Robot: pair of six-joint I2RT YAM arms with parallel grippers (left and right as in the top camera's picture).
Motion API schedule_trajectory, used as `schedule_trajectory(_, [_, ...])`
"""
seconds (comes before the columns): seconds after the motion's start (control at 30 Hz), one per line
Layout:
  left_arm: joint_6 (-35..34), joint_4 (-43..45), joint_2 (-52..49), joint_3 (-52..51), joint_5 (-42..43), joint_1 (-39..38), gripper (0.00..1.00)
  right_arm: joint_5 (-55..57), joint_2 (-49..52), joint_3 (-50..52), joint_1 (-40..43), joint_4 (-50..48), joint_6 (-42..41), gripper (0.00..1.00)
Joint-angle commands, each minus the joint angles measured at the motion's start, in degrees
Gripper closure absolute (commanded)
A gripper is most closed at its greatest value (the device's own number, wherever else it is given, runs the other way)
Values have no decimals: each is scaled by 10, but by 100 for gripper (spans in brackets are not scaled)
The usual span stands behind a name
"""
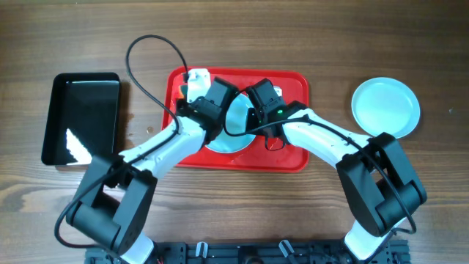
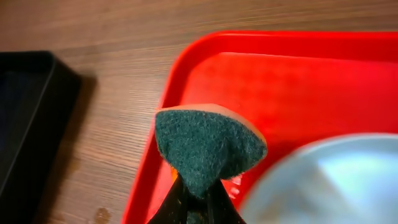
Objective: Clean dirty plates on tray and stack at the side
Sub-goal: 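Scrub the plate's left side with the sponge in the left gripper, then wipe the plate rim with the sponge, right gripper holding the plate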
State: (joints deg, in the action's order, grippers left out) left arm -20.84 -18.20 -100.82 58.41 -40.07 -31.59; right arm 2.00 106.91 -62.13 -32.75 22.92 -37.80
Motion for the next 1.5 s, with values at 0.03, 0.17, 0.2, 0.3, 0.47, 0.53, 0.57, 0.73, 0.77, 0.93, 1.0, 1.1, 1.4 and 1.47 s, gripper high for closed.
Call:
schedule_trajectory(0.03, [9,5,38,13,171,-43,96,12,-4,7,0,-2,8,96])
schedule_trajectory(0.17, [-33,5,35,12,260,-56,96,12,-4,7,0,-2,8,96])
schedule_trajectory(0.2, [-42,4,33,12,265,-56,96,12,-4,7,0,-2,7,96])
schedule_trajectory(0.3, [-54,-1,25,7,272,-55,96,12,-4,7,0,-2,7,96])
schedule_trajectory(0.47, [-54,0,-12,6,272,-52,96,12,-4,7,0,-1,7,96])
schedule_trajectory(0.53, [-54,0,-26,6,272,-49,96,12,-4,7,0,-1,8,96])
schedule_trajectory(0.57, [-54,0,-37,6,272,-47,96,12,-4,7,0,-1,8,96])
schedule_trajectory(0.73, [-53,-7,-57,6,272,-25,96,12,-4,7,0,-1,8,96])
schedule_trajectory(0.77, [-53,-10,-58,6,272,-17,96,12,-4,7,0,-1,8,96])
schedule_trajectory(0.93, [-49,-26,-58,6,248,31,96,12,-4,7,0,-1,12,96])
schedule_trajectory(1.0, [-49,-30,-58,6,248,51,96,12,-4,7,0,-1,14,96])
schedule_trajectory(1.1, [-49,-33,-58,6,248,76,96,12,-4,7,0,-1,14,96])
schedule_trajectory(1.4, [-32,-21,-55,6,150,101,96,12,-4,7,0,-2,14,96])
schedule_trajectory(1.47, [-32,-16,-48,7,105,98,96,12,-4,7,0,-2,14,96])
